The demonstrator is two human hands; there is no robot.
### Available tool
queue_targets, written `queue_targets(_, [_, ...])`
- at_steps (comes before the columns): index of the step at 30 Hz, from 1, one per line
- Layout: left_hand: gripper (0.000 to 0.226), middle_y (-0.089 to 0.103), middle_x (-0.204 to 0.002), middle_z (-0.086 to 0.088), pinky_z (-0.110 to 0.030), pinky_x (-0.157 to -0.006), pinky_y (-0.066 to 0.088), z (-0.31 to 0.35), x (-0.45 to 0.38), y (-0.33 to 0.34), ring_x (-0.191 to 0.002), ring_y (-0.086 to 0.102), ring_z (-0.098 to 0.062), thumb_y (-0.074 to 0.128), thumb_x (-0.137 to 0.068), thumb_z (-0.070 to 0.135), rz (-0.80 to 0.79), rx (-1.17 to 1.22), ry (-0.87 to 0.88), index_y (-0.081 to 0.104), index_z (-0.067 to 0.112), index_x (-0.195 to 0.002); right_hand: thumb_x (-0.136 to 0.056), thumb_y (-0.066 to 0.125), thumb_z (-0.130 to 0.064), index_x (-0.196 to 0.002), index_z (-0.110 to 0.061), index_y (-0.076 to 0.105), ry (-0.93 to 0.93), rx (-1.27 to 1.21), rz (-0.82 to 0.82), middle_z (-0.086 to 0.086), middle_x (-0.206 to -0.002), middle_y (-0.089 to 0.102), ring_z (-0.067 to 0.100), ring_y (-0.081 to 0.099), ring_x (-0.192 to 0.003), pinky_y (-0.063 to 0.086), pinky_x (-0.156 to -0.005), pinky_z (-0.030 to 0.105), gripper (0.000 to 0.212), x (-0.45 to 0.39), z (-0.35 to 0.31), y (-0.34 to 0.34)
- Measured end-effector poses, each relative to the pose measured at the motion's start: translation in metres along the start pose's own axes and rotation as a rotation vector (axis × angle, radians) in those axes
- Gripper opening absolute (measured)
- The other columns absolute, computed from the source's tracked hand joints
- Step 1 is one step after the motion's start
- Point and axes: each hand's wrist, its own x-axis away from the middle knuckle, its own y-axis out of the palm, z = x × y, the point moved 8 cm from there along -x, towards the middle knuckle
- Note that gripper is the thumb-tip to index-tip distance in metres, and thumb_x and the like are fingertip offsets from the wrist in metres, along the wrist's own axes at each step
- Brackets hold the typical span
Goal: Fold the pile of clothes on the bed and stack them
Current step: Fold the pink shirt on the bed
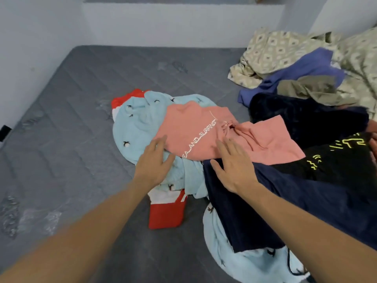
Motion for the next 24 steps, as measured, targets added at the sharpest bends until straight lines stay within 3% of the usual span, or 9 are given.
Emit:
queue_targets(5, [0.071, 0.035, -0.159, -0.013, -0.043, -0.117, 0.034, -0.055, -0.082, 0.023, -0.145, 0.040, -0.032, 0.051, -0.105, 0.043, 0.031, 0.274, -0.323, 0.023, 0.018, -0.165, -0.105, 0.040, -0.048, -0.166, -0.021, 0.017, -0.163, 0.031, -0.051, 0.007, -0.174, 0.011, 0.025, 0.005, -0.161, 0.007, -0.130, 0.042, 0.070, -0.101, -0.021, 0.031])
queue_targets(9, [0.070, 0.044, -0.155, -0.016, -0.041, -0.116, 0.036, -0.089, -0.108, 0.044, -0.141, 0.046, -0.035, 0.058, -0.103, 0.041, 0.040, 0.379, -0.397, 0.032, 0.013, -0.162, -0.105, 0.041, -0.051, -0.166, -0.023, 0.015, -0.229, 0.045, -0.101, 0.006, -0.175, 0.009, 0.026, 0.005, -0.161, 0.013, -0.130, 0.046, 0.072, -0.170, -0.038, 0.052])
queue_targets(12, [0.061, 0.060, -0.134, -0.015, -0.039, -0.106, 0.045, -0.101, -0.115, 0.049, -0.121, 0.059, -0.031, 0.069, -0.098, 0.034, 0.089, 0.449, -0.379, 0.050, 0.009, -0.150, -0.104, 0.050, -0.049, -0.166, -0.024, 0.018, -0.246, 0.004, -0.103, 0.006, -0.173, 0.014, 0.028, 0.009, -0.160, 0.017, -0.128, 0.046, 0.074, -0.208, -0.044, 0.058])
queue_targets(15, [0.030, 0.069, -0.102, -0.016, -0.038, -0.086, 0.050, -0.098, -0.119, 0.047, -0.088, 0.062, -0.023, 0.078, -0.091, 0.023, 0.120, 0.489, -0.278, 0.070, 0.005, -0.114, -0.096, 0.065, -0.045, -0.166, -0.027, 0.017, -0.290, -0.037, -0.106, 0.010, -0.173, 0.014, 0.031, 0.009, -0.160, 0.009, -0.130, 0.044, 0.086, -0.242, -0.057, 0.059])
queue_targets(17, [0.022, 0.069, -0.091, -0.020, -0.042, -0.080, 0.050, -0.095, -0.119, 0.049, -0.080, 0.062, -0.025, 0.080, -0.089, 0.017, 0.087, 0.509, -0.214, 0.070, 0.000, -0.099, -0.089, 0.074, -0.044, -0.167, -0.030, 0.014, -0.323, -0.039, -0.147, 0.008, -0.174, 0.014, 0.031, 0.009, -0.160, 0.011, -0.129, 0.047, 0.100, -0.258, -0.070, 0.061])
queue_targets(19, [0.025, 0.067, -0.093, -0.019, -0.041, -0.079, 0.048, -0.093, -0.115, 0.052, -0.082, 0.060, -0.025, 0.081, -0.088, 0.015, 0.041, 0.553, -0.177, 0.065, -0.003, -0.098, -0.082, 0.079, -0.044, -0.165, -0.031, 0.018, -0.355, 0.014, -0.179, 0.010, -0.169, 0.028, 0.034, 0.022, -0.156, 0.023, -0.125, 0.049, 0.104, -0.266, -0.083, 0.065])
queue_targets(21, [0.030, 0.060, -0.089, -0.014, -0.037, -0.075, 0.042, -0.092, -0.111, 0.051, -0.080, 0.052, -0.022, 0.083, -0.087, 0.014, 0.015, 0.588, -0.135, 0.062, -0.003, -0.098, -0.078, 0.080, -0.045, -0.160, -0.034, 0.032, -0.366, 0.078, -0.157, 0.013, -0.146, 0.050, 0.036, 0.043, -0.138, 0.036, -0.112, 0.050, 0.096, -0.268, -0.088, 0.063])
queue_targets(24, [0.034, 0.056, -0.084, -0.005, -0.032, -0.070, 0.037, -0.090, -0.104, 0.044, -0.076, 0.046, -0.015, 0.090, -0.080, 0.016, 0.007, 0.586, -0.083, 0.064, 0.000, -0.096, -0.079, 0.081, -0.041, -0.131, -0.029, 0.058, -0.394, 0.009, -0.103, 0.004, -0.117, 0.063, 0.031, 0.057, -0.116, 0.045, -0.099, 0.047, 0.058, -0.263, -0.087, 0.050])
